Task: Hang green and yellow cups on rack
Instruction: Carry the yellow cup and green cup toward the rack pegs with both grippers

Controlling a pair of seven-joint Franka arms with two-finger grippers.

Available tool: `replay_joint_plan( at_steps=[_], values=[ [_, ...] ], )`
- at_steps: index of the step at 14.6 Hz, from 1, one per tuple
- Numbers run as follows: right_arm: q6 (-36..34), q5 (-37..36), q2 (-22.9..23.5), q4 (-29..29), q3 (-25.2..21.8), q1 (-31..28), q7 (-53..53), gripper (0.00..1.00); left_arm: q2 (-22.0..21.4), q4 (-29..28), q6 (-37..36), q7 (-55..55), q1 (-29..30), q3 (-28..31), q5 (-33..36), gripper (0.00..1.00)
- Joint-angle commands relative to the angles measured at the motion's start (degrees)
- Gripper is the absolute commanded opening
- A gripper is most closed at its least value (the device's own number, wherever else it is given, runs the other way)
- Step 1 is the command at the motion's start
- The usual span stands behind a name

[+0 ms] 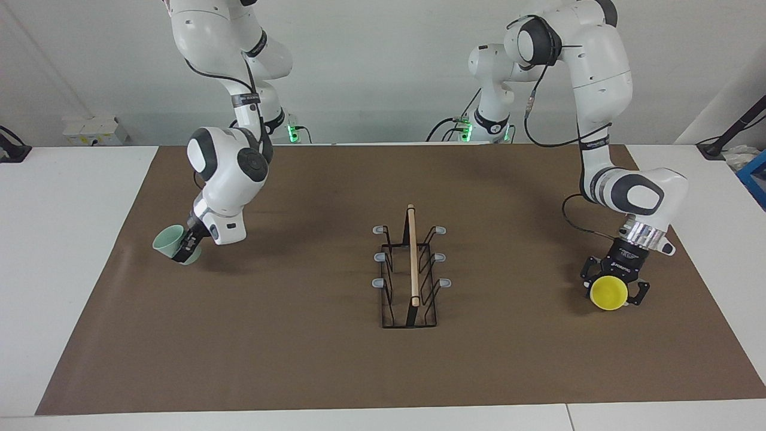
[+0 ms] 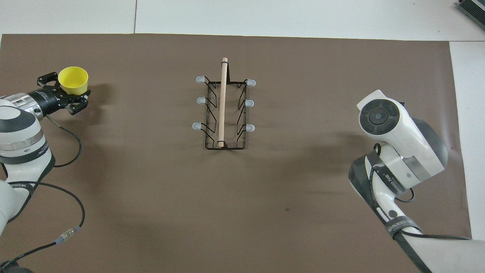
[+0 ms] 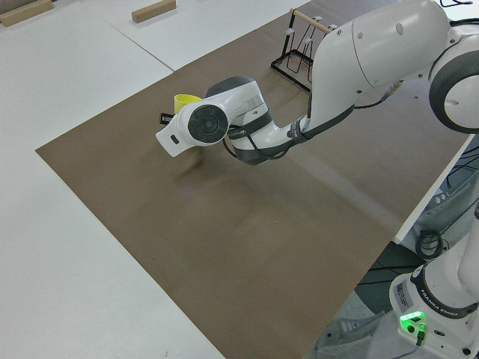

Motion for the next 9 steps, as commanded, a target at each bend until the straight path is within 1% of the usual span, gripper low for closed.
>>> replay_joint_plan(
  at_steps=[1, 4, 5, 7, 8, 9],
  values=[
    [-1.25, 8.17, -2.91, 1.41, 1.07, 0.70, -1.58, 0.01, -0.74, 4.26, 2.62, -0.22, -0.35, -0.76, 4.52, 0.00],
    [-0.81, 26.96, -5.72, 3.25, 1.69, 0.26, -3.69, 0.01, -1.44, 7.43, 3.86, -0.13, -0.36, -0.59, 10.42, 0.00],
    [-0.03, 33.28, -5.82, 4.47, 1.69, 0.00, -6.05, 0.02, -1.96, 8.14, 3.95, 0.30, -0.36, -0.59, 14.44, 0.00],
    [1.72, 44.45, -6.86, 4.92, 1.43, -0.44, -9.66, 0.02, -2.14, 12.08, 3.77, 0.31, -0.27, -0.76, 26.99, 0.00],
    [4.00, 47.90, -7.31, 4.84, 1.42, -1.06, -11.33, 0.03, -2.23, 13.23, 3.77, 0.05, -0.27, -0.85, 32.01, 0.00],
    [5.94, 50.98, -7.75, 4.57, 1.51, -1.06, -13.78, 0.05, -2.41, 14.11, 3.43, -0.30, -0.27, -0.85, 34.24, 0.00]
  ],
)
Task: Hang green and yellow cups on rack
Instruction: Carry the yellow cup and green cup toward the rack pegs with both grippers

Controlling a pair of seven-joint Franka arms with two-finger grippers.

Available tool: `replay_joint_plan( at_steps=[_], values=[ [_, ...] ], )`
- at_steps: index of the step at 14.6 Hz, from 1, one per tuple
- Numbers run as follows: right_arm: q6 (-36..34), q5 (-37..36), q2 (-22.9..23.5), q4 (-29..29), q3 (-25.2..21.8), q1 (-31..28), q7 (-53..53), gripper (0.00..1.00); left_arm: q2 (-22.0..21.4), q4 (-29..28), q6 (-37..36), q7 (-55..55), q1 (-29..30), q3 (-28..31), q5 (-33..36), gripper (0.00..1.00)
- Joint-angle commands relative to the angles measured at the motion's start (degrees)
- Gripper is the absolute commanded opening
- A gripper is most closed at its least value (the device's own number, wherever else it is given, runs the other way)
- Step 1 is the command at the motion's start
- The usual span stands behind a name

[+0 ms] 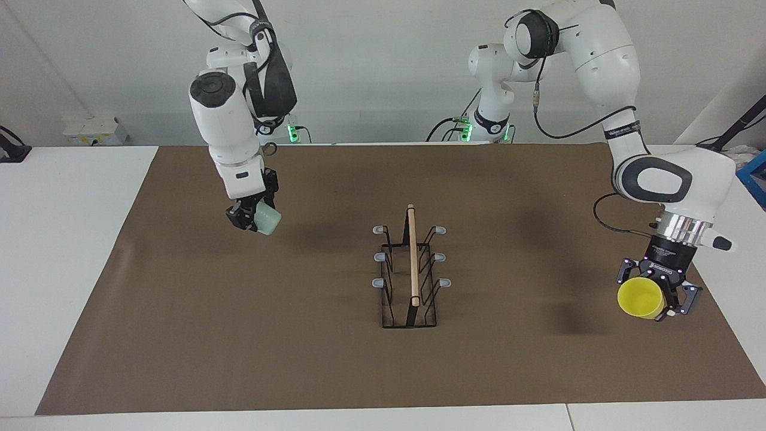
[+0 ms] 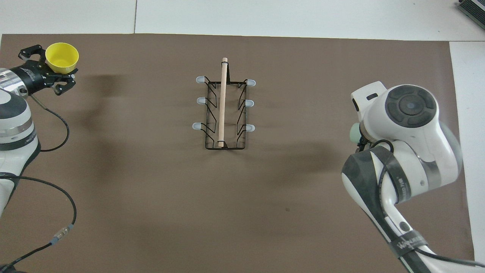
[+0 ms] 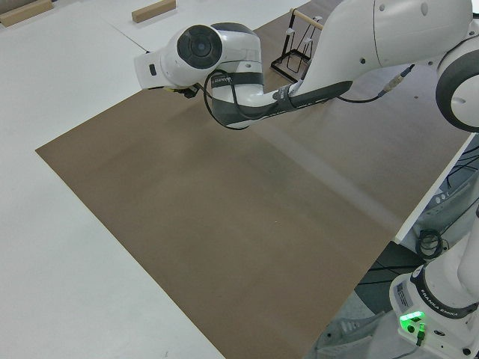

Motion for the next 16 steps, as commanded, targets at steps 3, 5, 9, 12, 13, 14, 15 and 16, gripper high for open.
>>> replay_joint_plan(
  at_steps=[3, 5, 9, 12, 13, 14, 15, 16],
  values=[
    [7.27, 25.15, -1.19, -0.80, 0.12, -1.32, -14.17, 0.05, -4.62, 1.35, -2.06, 0.56, -0.64, -0.51, 10.26, 0.00],
    [7.36, 35.64, -1.62, -0.98, 0.12, -2.37, -20.59, 0.05, -7.18, 1.26, -5.04, 1.00, -0.73, -2.96, 19.99, 0.00],
    [10.07, 58.93, -4.52, -5.89, 0.21, -1.77, -33.78, 0.05, -13.59, -2.16, -7.77, 1.09, -0.73, -8.94, 33.20, 0.00],
    [17.00, 75.09, -6.98, -10.46, 0.47, 2.70, -41.60, 0.05, -18.60, -5.93, -9.36, 2.58, -0.12, -13.94, 40.94, 0.00],
    [19.47, 80.81, -7.42, -11.34, 0.39, 5.42, -44.50, 0.05, -20.53, -7.77, -9.01, 2.76, -0.03, -15.36, 43.40, 0.00],
    [21.93, 85.56, -7.77, -12.13, 0.47, 7.53, -47.84, 0.05, -22.64, -9.97, -8.75, 2.85, 0.06, -16.85, 45.86, 0.00],
    [23.69, 90.39, -8.21, -12.92, 0.39, 9.21, -51.00, 0.05, -24.49, -11.90, -8.66, 2.76, 0.24, -18.87, 49.01, 0.00],
    [24.32, 95.32, -8.30, -14.15, 0.47, 10.53, -55.03, 0.05, -26.07, -13.66, -8.48, 2.85, 0.50, -20.45, 51.31, 0.00]
  ],
)
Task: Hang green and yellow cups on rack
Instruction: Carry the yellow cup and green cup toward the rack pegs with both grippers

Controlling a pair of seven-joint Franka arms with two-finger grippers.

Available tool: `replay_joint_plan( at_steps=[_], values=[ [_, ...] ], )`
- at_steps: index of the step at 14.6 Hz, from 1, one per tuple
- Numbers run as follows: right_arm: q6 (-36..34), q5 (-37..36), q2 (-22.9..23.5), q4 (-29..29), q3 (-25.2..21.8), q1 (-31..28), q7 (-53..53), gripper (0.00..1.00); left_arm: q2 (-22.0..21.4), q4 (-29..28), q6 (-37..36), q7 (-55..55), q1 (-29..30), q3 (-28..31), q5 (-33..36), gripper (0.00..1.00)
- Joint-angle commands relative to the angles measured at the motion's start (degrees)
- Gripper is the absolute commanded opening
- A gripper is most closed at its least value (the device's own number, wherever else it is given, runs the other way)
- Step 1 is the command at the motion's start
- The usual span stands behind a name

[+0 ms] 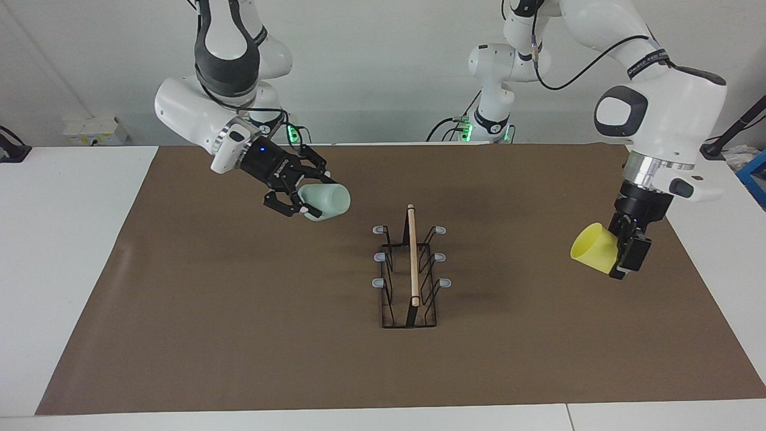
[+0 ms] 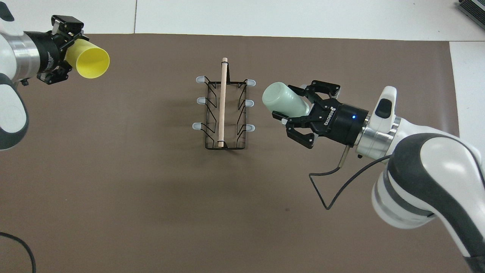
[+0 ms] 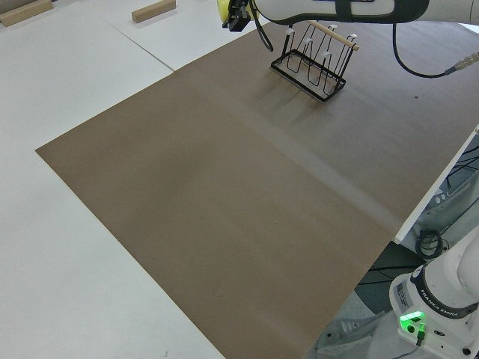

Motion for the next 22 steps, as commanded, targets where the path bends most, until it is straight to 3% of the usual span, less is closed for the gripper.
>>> replay_joint_plan(
  at_steps=[1, 3, 7, 11, 14, 22],
  values=[
    [1.98, 13.25, -2.26, -4.69, 0.01, 2.35, -11.34, 0.05, -6.94, -8.19, 1.43, 1.37, 0.81, -4.30, 6.10, 0.00],
    [-0.21, 22.75, -0.60, -6.36, 0.01, 3.05, -22.94, 0.05, -8.61, -12.31, 6.33, 1.37, 1.08, -7.11, 8.74, 0.00],
    [-1.54, 31.47, 1.86, -7.68, 0.01, 4.62, -32.02, 0.05, -11.86, -23.12, 20.48, 1.10, 1.08, -10.99, 15.07, 0.00],
    [-3.20, 42.11, 5.82, -7.68, 0.01, 6.92, -42.48, 0.05, -11.78, -27.09, 27.35, 1.01, 1.08, -13.71, 19.64, 0.00],
    [-3.56, 42.48, 7.58, -7.68, 0.01, 7.01, -45.21, 0.05, -11.17, -31.57, 35.34, 1.10, 1.08, -15.74, 20.00, 0.00],
    [-4.44, 46.43, 10.92, -6.37, 0.01, 7.27, -49.78, 0.05, -4.84, -32.38, 44.07, 1.10, 0.29, -17.32, 20.79, 0.00]
  ],
)
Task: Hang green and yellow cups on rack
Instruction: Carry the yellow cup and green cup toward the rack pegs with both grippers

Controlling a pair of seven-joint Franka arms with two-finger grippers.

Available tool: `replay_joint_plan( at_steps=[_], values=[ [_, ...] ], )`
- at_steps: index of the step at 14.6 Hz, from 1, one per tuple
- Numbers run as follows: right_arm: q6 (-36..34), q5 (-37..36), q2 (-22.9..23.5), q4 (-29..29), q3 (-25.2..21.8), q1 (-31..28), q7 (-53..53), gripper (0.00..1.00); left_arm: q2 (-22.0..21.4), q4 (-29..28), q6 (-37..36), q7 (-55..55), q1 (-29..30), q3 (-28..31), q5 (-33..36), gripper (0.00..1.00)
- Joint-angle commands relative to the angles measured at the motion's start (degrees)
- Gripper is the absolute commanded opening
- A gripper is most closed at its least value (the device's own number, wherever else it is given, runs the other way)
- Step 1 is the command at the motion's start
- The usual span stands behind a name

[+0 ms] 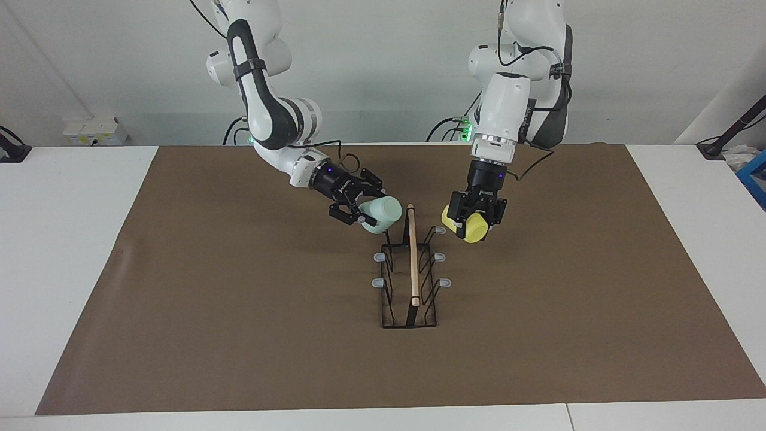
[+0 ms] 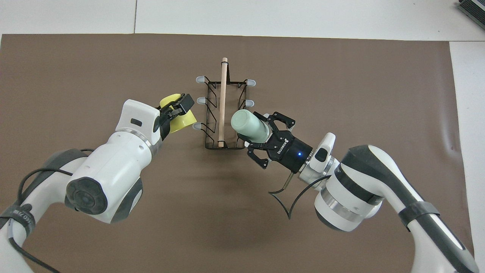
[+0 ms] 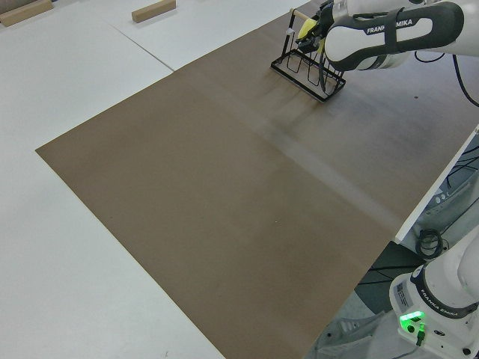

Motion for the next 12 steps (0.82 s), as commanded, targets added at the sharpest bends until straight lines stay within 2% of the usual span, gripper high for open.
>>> replay_joint_plan(
  at_steps=[1, 3, 5, 7, 12],
  values=[
    [-1.19, 3.98, 3.21, 1.57, -0.04, 0.22, -4.60, 0.05, 2.74, 0.83, 2.37, 0.49, -0.06, 0.14, 1.40, 0.00],
    [-6.17, 6.79, 6.28, 2.19, -0.04, 0.22, -6.80, 0.05, 5.56, 3.82, 2.37, 0.57, -0.15, 0.05, 1.40, 0.00],
    [-10.06, 6.89, 8.84, 2.19, -0.12, -0.04, -8.74, 0.08, 6.09, 4.79, 2.37, 0.49, -0.06, 0.14, 1.57, 0.00],
    [-9.72, 6.89, 8.76, 1.84, -0.12, 0.04, -8.83, 0.08, 7.15, 6.98, 1.93, 0.66, 0.55, 0.05, 1.93, 0.00],
    [-11.12, 7.32, 10.16, 1.05, -0.12, -0.04, -9.27, 0.08, 7.06, 6.12, 1.67, 0.57, -0.24, -0.12, 1.93, 0.00]
  ],
)
